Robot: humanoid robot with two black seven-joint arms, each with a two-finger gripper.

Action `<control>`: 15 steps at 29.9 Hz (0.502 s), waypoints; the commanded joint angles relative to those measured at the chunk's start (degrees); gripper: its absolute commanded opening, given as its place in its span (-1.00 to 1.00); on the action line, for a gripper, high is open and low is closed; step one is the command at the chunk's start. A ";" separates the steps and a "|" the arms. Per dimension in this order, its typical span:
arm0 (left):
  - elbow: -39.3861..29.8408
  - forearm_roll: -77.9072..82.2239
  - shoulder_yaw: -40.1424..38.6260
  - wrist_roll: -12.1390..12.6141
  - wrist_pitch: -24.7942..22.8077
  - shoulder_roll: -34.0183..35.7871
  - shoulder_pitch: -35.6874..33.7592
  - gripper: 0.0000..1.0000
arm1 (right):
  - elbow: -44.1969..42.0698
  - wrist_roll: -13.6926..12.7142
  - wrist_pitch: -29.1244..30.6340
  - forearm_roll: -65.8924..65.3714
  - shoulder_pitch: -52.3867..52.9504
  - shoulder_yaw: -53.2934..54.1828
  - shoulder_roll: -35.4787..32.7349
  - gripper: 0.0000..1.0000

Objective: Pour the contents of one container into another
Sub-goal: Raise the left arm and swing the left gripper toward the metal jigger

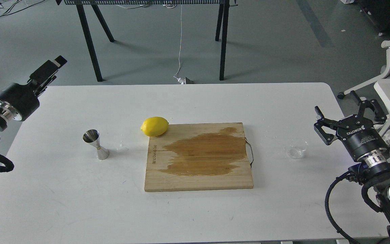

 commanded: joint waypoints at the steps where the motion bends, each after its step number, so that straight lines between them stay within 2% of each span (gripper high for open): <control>1: -0.10 0.96 4.90 0.00 10.81 0.33 0.19 0.99 | -0.25 0.00 0.00 0.00 -0.08 0.04 -0.01 0.98; 5: -0.10 5.61 10.17 0.00 20.84 0.68 0.19 0.99 | -0.25 0.00 0.00 0.00 -0.08 0.04 0.08 0.98; 9: -0.10 9.31 13.08 0.00 21.18 0.77 0.98 0.99 | -0.42 0.00 0.00 0.00 -0.08 0.04 0.16 0.98; 15: 0.07 18.71 12.65 0.00 21.18 1.12 5.19 0.99 | -0.42 0.00 0.00 0.00 -0.52 0.04 0.08 0.98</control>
